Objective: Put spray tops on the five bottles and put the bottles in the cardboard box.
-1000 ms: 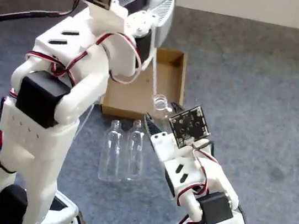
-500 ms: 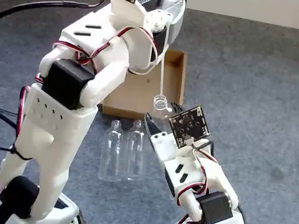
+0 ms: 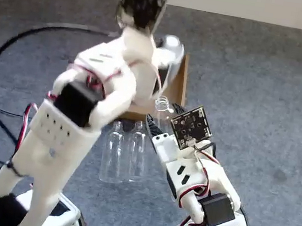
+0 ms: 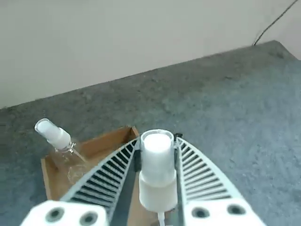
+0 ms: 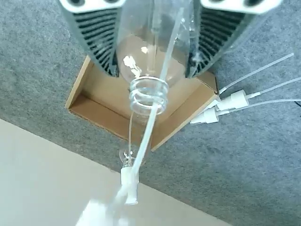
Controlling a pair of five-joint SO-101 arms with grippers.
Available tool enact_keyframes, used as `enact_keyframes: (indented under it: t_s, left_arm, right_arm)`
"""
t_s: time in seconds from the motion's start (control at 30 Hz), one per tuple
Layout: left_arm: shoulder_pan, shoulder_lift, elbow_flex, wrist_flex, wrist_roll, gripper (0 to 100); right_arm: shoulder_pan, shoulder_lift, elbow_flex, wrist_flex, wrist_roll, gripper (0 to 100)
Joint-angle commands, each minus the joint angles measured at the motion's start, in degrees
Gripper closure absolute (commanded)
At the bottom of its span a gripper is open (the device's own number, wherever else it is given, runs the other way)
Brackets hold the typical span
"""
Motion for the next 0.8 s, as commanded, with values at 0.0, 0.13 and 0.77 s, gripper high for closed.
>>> enact_keyframes:
  t_s: [0.0, 0.13, 0.77]
  left_arm:
    - [2.1, -10.1, 8.5, -2.0, 0.2, 97]
    - [2.1, -13.2, 16.0, -3.3, 0.2, 97]
    - [4.4, -20.5, 21.1, 0.4, 0.2, 84]
  right_arm:
    - [-0.4, -1.1, -0.6, -1.6, -0.7, 99.5]
    - [-0.4, -1.1, -0.8, -1.5, -0.4, 99.5]
    - [-0.4, -1.2, -0.7, -6.2, -7.3, 99.5]
